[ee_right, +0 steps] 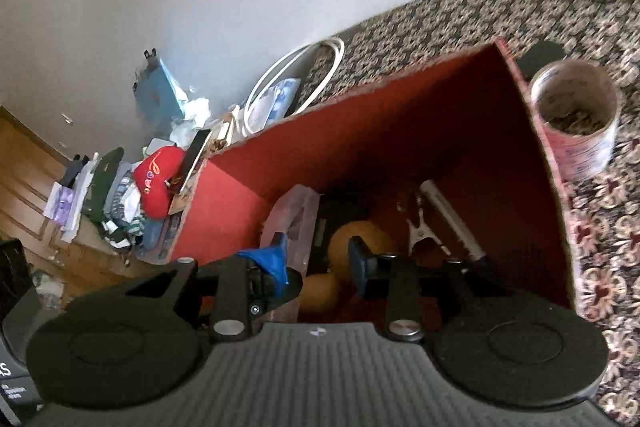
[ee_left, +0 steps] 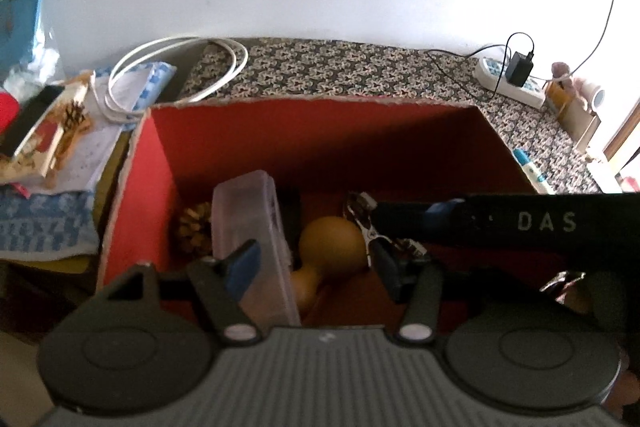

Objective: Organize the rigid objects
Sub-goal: 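Lower the clear case into the red box and open the right gripper, then withdraw the right gripper from the red box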

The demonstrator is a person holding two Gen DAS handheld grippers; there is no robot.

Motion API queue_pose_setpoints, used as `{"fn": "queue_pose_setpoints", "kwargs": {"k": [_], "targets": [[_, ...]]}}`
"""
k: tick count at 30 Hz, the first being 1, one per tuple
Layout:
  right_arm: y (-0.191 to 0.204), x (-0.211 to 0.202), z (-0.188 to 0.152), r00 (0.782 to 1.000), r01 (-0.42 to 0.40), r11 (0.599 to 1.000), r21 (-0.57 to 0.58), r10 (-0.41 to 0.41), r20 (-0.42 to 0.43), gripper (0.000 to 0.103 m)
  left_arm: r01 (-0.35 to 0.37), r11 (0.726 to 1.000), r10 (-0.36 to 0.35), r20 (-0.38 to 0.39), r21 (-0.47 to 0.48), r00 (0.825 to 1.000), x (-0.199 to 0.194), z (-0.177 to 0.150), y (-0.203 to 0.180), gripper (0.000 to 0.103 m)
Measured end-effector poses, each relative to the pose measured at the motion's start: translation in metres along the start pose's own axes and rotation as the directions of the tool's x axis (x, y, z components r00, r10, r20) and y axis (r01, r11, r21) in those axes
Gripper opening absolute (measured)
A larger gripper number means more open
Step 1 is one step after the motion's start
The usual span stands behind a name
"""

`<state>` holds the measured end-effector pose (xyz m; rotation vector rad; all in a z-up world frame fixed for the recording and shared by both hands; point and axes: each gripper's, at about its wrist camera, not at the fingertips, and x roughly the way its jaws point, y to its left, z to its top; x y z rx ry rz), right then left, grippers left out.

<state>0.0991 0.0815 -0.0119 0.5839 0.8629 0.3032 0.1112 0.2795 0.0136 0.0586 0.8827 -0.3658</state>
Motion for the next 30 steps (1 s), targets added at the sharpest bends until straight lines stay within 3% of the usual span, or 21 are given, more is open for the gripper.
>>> {"fn": "queue_pose_setpoints", "kwargs": {"k": [10, 14, 26, 30], "targets": [[-0.005, -0.019, -0.012, 0.998, 0.048, 0.999, 0.016, -0.049, 0.041, 0.018, -0.07, 0.996, 0.071, -0.016, 0.056, 0.997, -0.006, -0.004, -0.022, 0.061], [-0.005, -0.026, -0.017, 0.997, 0.044, 0.999, 0.019, -0.045, 0.055, 0.018, -0.093, 0.993, 0.093, -0.001, 0.07, 0.996, -0.013, -0.005, -0.027, 0.068], [-0.001, -0.039, -0.028, 0.995, 0.052, 0.998, 0.03, -0.055, 0.089, 0.018, -0.132, 0.987, 0.13, 0.032, 0.09, 0.991, -0.033, -0.006, -0.035, 0.071], [0.0, -0.04, -0.031, 0.994, 0.058, 0.998, 0.027, -0.06, 0.09, 0.018, -0.147, 0.985, 0.144, 0.038, 0.091, 0.989, -0.036, -0.009, -0.036, 0.081]]}}
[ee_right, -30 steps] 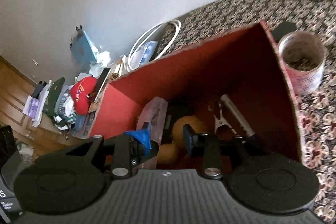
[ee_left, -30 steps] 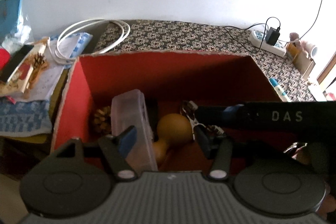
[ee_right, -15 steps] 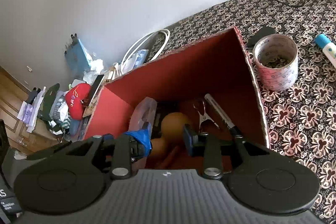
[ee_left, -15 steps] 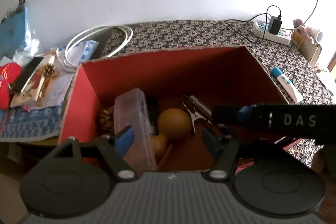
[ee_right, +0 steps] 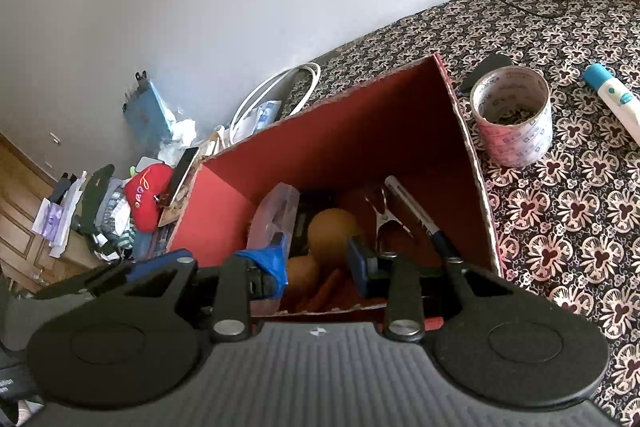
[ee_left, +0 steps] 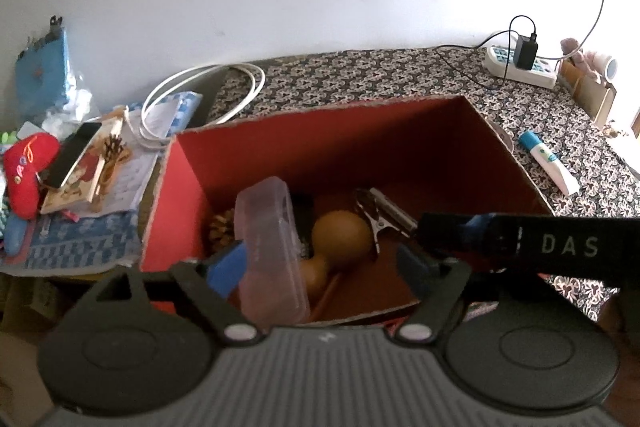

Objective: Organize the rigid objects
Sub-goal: 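Withdraw the right gripper from the red box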

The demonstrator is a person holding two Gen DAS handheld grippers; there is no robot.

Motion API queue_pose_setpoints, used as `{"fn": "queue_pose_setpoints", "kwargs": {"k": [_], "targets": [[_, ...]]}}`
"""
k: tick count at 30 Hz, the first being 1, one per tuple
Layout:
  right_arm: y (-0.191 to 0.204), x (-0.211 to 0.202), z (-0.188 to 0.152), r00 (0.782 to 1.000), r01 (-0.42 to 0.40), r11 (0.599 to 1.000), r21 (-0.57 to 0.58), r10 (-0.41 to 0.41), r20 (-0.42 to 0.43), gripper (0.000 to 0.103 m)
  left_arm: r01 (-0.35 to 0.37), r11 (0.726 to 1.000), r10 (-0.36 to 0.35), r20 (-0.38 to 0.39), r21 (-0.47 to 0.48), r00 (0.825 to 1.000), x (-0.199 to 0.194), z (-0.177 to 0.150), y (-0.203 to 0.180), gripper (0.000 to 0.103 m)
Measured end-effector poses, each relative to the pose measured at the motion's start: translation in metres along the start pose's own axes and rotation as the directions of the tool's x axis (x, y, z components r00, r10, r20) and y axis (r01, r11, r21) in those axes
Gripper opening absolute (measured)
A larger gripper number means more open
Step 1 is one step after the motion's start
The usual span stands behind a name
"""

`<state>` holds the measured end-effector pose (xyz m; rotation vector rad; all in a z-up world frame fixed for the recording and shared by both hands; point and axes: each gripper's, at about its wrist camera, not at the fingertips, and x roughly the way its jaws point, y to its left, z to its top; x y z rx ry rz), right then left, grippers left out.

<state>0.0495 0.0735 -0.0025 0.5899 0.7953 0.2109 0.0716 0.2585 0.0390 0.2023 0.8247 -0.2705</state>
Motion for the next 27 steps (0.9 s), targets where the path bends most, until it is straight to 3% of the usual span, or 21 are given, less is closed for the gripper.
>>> {"fn": "queue_pose_setpoints", "kwargs": {"k": [14, 20, 27], "targets": [[0.019, -0.039, -0.012, 0.998, 0.014, 0.994, -0.104, -0.009, 0.055, 0.018, -0.024, 1.0, 0.024, -0.014, -0.006, 1.0, -0.038, -0.009, 0.0, 0.081], [0.016, -0.057, -0.024, 0.998, 0.033, 0.989, -0.144, -0.025, 0.058, 0.018, 0.037, 0.999, -0.036, -0.051, 0.011, 0.998, -0.045, -0.021, -0.007, 0.081], [-0.003, -0.064, -0.039, 0.998, 0.061, 0.993, -0.104, -0.06, 0.013, 0.018, 0.082, 0.996, -0.077, -0.125, 0.033, 0.989, -0.03, -0.033, -0.024, 0.081]]}}
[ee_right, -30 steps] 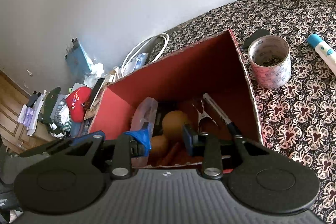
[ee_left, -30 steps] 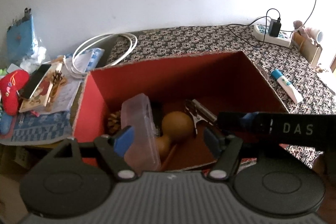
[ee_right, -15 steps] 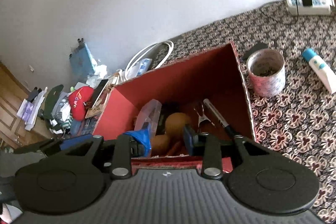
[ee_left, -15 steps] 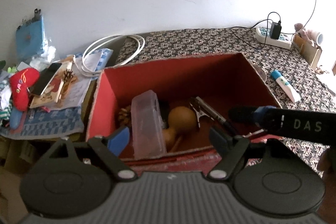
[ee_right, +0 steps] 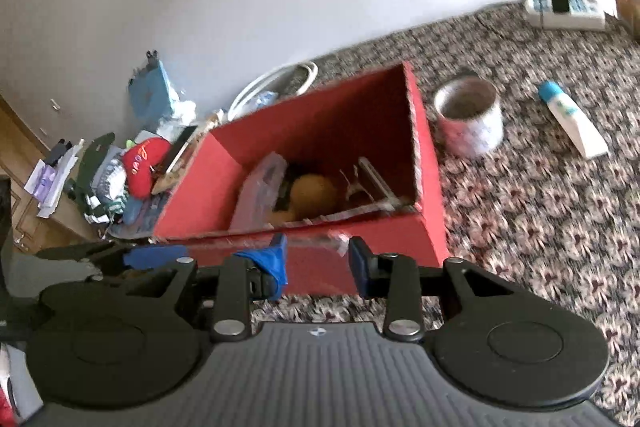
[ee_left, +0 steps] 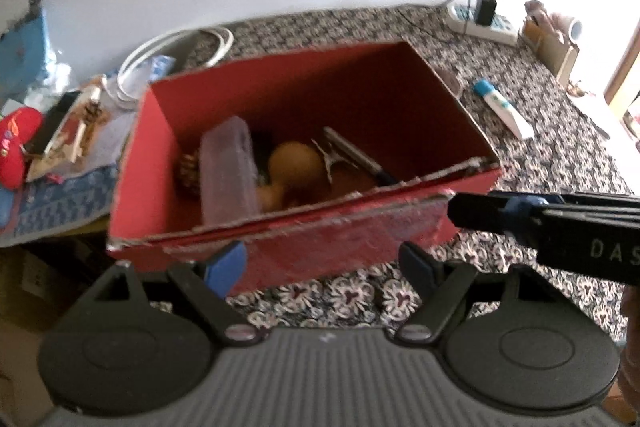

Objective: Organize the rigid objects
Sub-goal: 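Withdraw the right gripper from the red box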

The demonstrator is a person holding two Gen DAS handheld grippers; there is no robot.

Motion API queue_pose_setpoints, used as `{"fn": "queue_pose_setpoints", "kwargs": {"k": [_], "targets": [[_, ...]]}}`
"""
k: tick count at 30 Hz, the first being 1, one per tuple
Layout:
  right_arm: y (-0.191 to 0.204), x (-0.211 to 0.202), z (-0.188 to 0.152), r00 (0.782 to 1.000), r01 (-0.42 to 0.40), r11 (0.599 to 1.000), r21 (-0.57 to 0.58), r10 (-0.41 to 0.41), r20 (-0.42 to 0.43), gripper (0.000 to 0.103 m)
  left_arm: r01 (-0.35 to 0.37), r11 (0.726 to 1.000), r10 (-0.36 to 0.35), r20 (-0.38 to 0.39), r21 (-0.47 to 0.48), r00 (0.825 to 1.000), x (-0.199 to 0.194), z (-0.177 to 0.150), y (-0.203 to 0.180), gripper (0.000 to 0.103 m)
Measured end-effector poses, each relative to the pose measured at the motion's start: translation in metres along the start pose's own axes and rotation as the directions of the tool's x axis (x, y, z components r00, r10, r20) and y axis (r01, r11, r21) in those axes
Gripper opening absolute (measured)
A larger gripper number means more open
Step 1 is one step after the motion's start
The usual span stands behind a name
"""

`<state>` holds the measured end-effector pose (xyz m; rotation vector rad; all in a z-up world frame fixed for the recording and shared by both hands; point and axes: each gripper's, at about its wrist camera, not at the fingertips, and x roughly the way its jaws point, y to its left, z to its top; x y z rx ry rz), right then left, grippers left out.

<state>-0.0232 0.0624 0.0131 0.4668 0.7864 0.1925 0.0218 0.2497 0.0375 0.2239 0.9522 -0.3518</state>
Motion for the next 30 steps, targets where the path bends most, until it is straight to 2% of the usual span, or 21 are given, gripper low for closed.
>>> {"fn": "queue_pose_setpoints", "kwargs": {"k": [9, 15, 21, 27, 30], "targets": [[-0.048, 0.002, -0.022, 0.996, 0.079, 0.991, 0.103, -0.074, -0.054, 0.018, 0.049, 0.993, -0.041, -0.075, 0.106, 0.996, 0.035, -0.011, -0.043, 0.081], [-0.092, 0.0, -0.023, 0.992, 0.102, 0.984, 0.148, -0.089, -0.087, 0.018, 0.1, 0.983, -0.084, -0.109, 0.153, 0.991, 0.054, -0.008, -0.085, 0.081], [-0.143, -0.009, -0.008, 0.991, 0.1, 0.981, 0.164, -0.083, -0.109, 0.018, 0.137, 0.978, -0.119, -0.12, 0.159, 0.986, 0.069, 0.002, -0.134, 0.081], [-0.199, -0.009, 0.02, 0.989, 0.108, 0.983, 0.148, -0.091, -0.119, 0.018, 0.119, 0.979, -0.105, -0.091, 0.165, 0.99, 0.09, 0.011, -0.184, 0.081], [-0.223, -0.005, 0.038, 0.989, 0.101, 0.986, 0.135, -0.085, -0.118, 0.018, 0.106, 0.985, -0.098, -0.066, 0.134, 0.993, 0.103, 0.019, -0.2, 0.081]]}}
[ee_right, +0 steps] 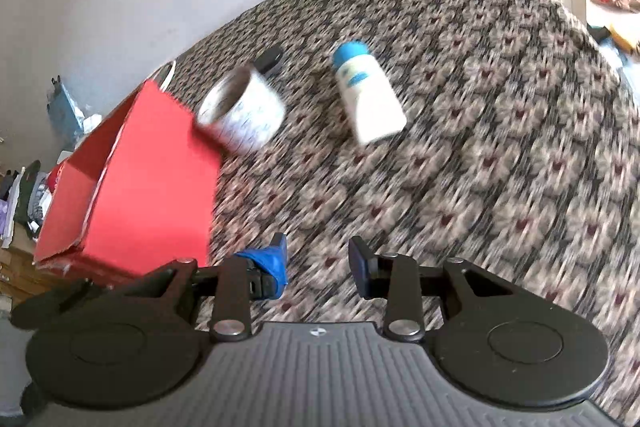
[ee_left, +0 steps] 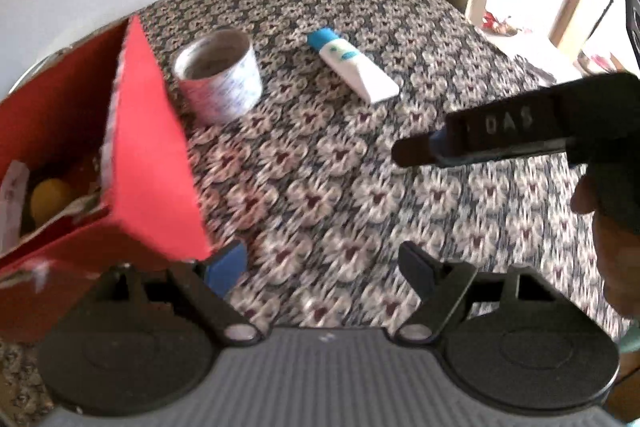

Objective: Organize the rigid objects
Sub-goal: 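Withdraw the right gripper from the red box, then move the right gripper to the white blue-capped tube and close on it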

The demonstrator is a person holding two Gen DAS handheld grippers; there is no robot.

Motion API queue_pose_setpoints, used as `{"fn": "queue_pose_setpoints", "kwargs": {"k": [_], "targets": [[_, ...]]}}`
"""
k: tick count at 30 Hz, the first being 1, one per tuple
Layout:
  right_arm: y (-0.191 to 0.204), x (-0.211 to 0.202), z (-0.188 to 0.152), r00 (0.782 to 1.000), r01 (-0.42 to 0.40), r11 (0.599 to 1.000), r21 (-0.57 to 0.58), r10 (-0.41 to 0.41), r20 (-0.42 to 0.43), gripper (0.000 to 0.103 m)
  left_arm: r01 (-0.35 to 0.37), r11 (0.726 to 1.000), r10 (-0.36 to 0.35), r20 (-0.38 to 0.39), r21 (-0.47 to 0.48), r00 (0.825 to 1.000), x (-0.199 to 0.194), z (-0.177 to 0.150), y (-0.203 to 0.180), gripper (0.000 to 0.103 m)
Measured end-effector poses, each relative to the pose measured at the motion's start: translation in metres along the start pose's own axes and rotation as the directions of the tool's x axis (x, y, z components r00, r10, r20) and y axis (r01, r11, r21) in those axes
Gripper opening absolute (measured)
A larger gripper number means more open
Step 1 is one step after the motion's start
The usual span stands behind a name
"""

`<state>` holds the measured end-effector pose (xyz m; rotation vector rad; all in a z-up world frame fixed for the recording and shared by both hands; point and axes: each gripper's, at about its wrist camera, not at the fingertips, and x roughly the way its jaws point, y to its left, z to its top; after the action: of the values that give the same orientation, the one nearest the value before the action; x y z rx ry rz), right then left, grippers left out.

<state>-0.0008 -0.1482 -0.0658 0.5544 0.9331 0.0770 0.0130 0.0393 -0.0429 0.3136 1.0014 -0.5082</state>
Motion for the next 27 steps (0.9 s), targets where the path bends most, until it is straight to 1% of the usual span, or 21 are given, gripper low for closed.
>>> {"fn": "queue_pose_setpoints", "kwargs": {"k": [6, 8, 13, 16, 18, 19, 22, 23, 24, 27], "targets": [[-0.025, 0.015, 0.04, 1.0, 0.018, 0.999, -0.049, -0.017, 0.019, 0.018, -0.026, 0.998, 0.03, 0.078, -0.057, 0.996, 0.024, 0.027, -0.015, 0.081], [-0.03, 0.022, 0.055, 1.0, 0.015, 0.998, -0.061, -0.013, 0.029, 0.018, -0.008, 0.998, 0.016, 0.11, -0.069, 0.994, 0.031, 0.037, -0.016, 0.081], [-0.043, 0.052, 0.099, 0.999, -0.033, 0.999, -0.031, 0.034, 0.042, 0.018, 0.033, 0.994, -0.013, 0.179, -0.108, 0.984, 0.048, 0.064, -0.014, 0.081], [-0.048, 0.072, 0.12, 0.998, -0.042, 0.998, -0.043, 0.044, 0.041, 0.018, 0.06, 0.99, -0.035, 0.19, -0.129, 0.981, 0.061, 0.079, -0.009, 0.081], [-0.047, 0.083, 0.129, 0.999, -0.021, 0.997, -0.068, 0.023, 0.041, 0.018, 0.063, 0.99, -0.037, 0.196, -0.128, 0.98, 0.068, 0.087, -0.009, 0.081], [-0.048, 0.088, 0.133, 0.999, -0.025, 0.997, -0.078, 0.028, 0.034, 0.018, 0.058, 0.991, -0.033, 0.199, -0.124, 0.979, 0.07, 0.09, -0.01, 0.081], [-0.051, 0.102, 0.142, 0.998, -0.063, 0.996, -0.063, 0.062, -0.004, 0.018, 0.047, 0.992, -0.023, 0.204, -0.113, 0.979, 0.082, 0.099, -0.009, 0.08], [-0.051, 0.106, 0.143, 0.998, -0.063, 0.996, -0.065, 0.063, -0.013, 0.018, 0.046, 0.993, -0.023, 0.2, -0.111, 0.98, 0.087, 0.102, -0.009, 0.08], [-0.051, 0.107, 0.144, 0.998, -0.064, 0.995, -0.07, 0.063, -0.011, 0.018, 0.047, 0.993, -0.025, 0.198, -0.108, 0.98, 0.089, 0.103, -0.007, 0.08], [-0.054, 0.11, 0.144, 0.994, -0.107, 0.993, -0.055, 0.104, -0.045, 0.017, 0.054, 0.994, -0.035, 0.19, -0.095, 0.981, 0.1, 0.11, -0.006, 0.08]]}}
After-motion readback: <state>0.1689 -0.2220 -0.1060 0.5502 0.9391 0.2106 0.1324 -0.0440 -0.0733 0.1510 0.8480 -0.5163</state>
